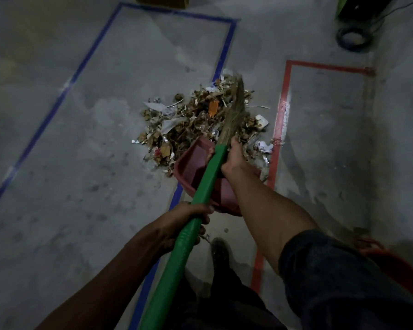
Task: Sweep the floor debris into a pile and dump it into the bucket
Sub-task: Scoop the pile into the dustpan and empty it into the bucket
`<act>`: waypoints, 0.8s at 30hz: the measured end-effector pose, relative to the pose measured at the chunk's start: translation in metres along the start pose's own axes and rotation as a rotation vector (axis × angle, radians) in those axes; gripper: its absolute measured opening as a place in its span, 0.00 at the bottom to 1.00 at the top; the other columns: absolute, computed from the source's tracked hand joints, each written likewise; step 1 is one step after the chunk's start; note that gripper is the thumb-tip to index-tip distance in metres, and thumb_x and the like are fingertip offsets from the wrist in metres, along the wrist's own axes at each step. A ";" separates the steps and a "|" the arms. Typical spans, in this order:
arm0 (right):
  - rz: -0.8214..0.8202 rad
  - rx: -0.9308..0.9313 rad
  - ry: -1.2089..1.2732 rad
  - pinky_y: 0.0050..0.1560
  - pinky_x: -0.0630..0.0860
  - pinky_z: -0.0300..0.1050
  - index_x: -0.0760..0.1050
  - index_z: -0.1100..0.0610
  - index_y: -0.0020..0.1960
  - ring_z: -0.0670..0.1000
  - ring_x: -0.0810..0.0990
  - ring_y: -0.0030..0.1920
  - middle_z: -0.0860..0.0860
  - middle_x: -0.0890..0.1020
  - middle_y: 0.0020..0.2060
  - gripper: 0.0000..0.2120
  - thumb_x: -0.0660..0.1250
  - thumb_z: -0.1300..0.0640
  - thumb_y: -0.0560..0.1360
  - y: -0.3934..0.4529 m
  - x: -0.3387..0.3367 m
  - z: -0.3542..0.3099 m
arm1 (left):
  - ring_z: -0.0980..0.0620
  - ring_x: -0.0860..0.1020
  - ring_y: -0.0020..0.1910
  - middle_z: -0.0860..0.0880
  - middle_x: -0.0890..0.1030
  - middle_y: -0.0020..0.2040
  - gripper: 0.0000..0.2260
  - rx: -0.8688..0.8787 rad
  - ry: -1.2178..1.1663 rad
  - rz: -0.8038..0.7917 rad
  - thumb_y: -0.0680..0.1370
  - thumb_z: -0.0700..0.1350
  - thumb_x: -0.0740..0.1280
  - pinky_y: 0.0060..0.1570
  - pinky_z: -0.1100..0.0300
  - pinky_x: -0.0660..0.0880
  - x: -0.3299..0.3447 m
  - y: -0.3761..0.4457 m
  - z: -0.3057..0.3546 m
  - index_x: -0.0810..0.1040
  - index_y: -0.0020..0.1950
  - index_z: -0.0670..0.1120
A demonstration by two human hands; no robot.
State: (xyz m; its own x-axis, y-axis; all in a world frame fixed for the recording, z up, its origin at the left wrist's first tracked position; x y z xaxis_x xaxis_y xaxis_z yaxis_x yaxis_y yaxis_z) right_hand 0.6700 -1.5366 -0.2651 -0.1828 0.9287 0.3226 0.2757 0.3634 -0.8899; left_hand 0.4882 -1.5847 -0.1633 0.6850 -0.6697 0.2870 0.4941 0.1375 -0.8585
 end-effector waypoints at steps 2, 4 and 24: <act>-0.012 -0.027 -0.042 0.30 0.76 0.44 0.74 0.56 0.46 0.53 0.76 0.29 0.54 0.76 0.35 0.27 0.65 0.31 0.71 0.005 0.009 -0.013 | 0.52 0.72 0.26 0.46 0.75 0.34 0.15 0.030 0.008 0.091 0.70 0.52 0.73 0.25 0.63 0.69 0.000 0.003 0.009 0.75 0.46 0.43; -0.061 -0.038 -0.064 0.28 0.74 0.42 0.74 0.56 0.43 0.52 0.75 0.27 0.54 0.75 0.33 0.27 0.65 0.31 0.71 0.001 0.021 -0.030 | 0.54 0.72 0.23 0.47 0.76 0.29 0.18 0.047 -0.045 0.178 0.70 0.58 0.70 0.24 0.66 0.68 -0.009 0.006 0.017 0.78 0.39 0.43; -0.250 -0.230 -1.058 0.32 0.73 0.42 0.77 0.56 0.52 0.51 0.76 0.34 0.55 0.80 0.42 0.22 0.64 0.37 0.77 0.000 0.019 -0.077 | 0.55 0.72 0.26 0.46 0.76 0.38 0.04 0.175 -0.199 0.498 0.77 0.37 0.65 0.24 0.65 0.64 -0.100 0.040 0.003 0.73 0.49 0.44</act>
State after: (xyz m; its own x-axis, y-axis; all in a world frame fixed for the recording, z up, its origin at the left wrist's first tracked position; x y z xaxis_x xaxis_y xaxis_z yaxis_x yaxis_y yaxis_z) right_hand 0.7394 -1.5136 -0.2341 -0.9405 0.3360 -0.0513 0.2675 0.6385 -0.7216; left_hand 0.4410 -1.5099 -0.2251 0.9377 -0.3443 -0.0456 0.1549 0.5321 -0.8324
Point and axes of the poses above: each hand's wrist, its own y-axis towards the middle knuckle, its own x-axis out of the palm, z = x × y, the point moved 5 cm from there along y, towards the middle knuckle
